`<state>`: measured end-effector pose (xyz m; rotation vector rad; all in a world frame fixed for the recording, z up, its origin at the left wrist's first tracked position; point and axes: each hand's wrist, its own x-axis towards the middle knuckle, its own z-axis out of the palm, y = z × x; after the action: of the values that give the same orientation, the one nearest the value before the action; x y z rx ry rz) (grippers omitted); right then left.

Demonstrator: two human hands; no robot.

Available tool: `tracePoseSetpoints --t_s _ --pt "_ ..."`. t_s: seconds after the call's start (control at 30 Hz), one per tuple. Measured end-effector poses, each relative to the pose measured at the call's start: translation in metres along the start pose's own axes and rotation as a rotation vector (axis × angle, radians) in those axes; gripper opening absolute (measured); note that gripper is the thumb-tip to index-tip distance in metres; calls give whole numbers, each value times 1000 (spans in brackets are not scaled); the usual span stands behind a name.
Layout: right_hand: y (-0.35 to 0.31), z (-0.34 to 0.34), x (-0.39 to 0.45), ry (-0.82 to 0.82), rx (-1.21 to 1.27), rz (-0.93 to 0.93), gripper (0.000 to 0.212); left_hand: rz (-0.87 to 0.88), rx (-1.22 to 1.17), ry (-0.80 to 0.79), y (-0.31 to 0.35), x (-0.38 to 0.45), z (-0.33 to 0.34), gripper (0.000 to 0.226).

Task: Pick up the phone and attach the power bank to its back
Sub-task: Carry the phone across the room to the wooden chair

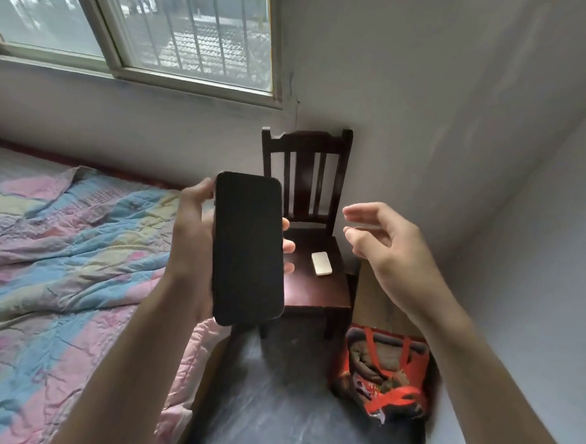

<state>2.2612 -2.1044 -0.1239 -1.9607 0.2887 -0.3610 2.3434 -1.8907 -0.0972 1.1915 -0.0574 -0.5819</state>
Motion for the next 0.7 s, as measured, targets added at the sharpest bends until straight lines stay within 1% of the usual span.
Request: tracePoseSetpoints --t_s 0.07,0.17,0.3,0.47,0.57,0.63,0.7 --pt "10 5 26 -25 13 19 23 15 -13 53 -4 20 -3 84" --pt "23 18 70 -33 40 51 21 30 35 149 -3 52 -13 83" --pt "38 48 134 -44 48 75 21 -22 7 177 1 105 -44 71" --pt "60 89 213 -72 38 135 21 -118 -224 134 11 179 -77 52" --pt "79 102 254 -74 13 189 21 -161 -296 109 18 227 -86 54" --pt "92 107 282 -62 -5 207 21 -166 -281 111 24 259 -91 64" --pt "110 110 308 -29 -21 236 20 -168 -260 108 27 289 -93 66"
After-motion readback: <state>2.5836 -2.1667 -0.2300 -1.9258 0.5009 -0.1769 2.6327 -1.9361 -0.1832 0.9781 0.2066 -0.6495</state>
